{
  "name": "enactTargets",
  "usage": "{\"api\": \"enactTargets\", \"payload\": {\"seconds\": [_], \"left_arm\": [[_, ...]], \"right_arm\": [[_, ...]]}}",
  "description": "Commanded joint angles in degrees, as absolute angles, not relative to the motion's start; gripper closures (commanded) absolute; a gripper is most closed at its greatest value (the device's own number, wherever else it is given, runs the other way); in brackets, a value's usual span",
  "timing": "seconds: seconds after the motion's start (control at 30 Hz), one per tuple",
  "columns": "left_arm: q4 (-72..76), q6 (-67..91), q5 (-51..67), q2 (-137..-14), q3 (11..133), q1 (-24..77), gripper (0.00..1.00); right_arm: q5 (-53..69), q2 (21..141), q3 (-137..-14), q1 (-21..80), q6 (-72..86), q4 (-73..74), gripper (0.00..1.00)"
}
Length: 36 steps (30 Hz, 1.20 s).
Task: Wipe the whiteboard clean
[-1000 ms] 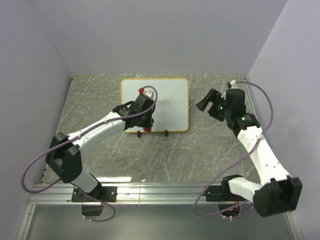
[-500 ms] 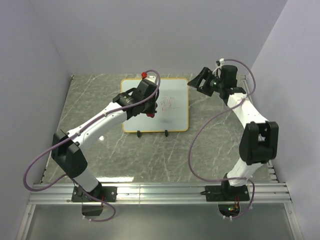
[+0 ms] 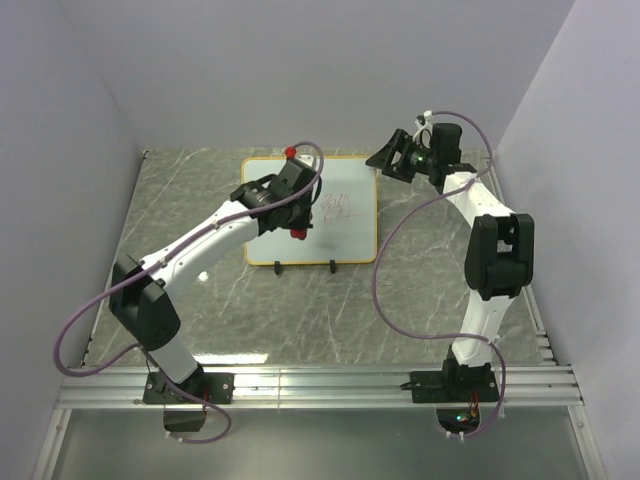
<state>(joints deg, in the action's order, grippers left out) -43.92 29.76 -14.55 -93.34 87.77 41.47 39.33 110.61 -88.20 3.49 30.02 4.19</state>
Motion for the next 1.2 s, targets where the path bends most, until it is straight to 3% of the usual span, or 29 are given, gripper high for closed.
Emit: {"api": "enactTargets", "payload": {"seconds": [0.0,0.2,0.27,0.4,0.47,0.6,0.73,0.83,0.9,1.17], "left_arm": [[-44.65,30.41,-16.43,-96.93,93.51,41.75,1.0],[-45.18,30.94,-15.82,-103.53,100.28,41.75,1.0],[-44.56,30.67,-15.29,-104.32,100.55,41.75,1.0],[-43.68,30.59,-14.06,-106.43,101.69,41.75,1.0],[-42.89,30.15,-13.54,-107.92,103.0,42.01,1.0],[-41.4,29.09,-14.59,-111.0,105.81,42.71,1.0],[-38.76,28.13,-15.38,-114.25,108.45,44.12,1.0],[-36.92,27.86,-16.26,-116.36,109.25,45.35,1.0],[-34.82,28.21,-15.91,-117.51,109.07,45.44,1.0],[-28.91,29.36,-15.55,-122.15,108.63,46.32,1.0]], "right_arm": [[43.76,111.62,-89.3,3.43,30.85,-1.65,0.17],[47.19,115.48,-90.35,3.69,34.45,-5.62,0.21],[48.33,116.19,-90.7,3.87,36.64,-7.63,0.27],[48.95,116.98,-91.06,4.22,38.49,-8.79,0.46],[48.87,117.07,-90.62,4.31,39.29,-9.14,0.49],[48.43,116.11,-89.04,4.39,39.81,-8.35,0.68],[47.03,115.22,-88.07,5.01,38.77,-6.07,0.79],[46.5,114.7,-88.16,5.97,37.27,-2.99,0.96],[46.32,114.09,-87.46,6.5,37.18,-2.11,1.0],[44.91,113.03,-86.57,9.84,33.31,3.77,1.0]]}}
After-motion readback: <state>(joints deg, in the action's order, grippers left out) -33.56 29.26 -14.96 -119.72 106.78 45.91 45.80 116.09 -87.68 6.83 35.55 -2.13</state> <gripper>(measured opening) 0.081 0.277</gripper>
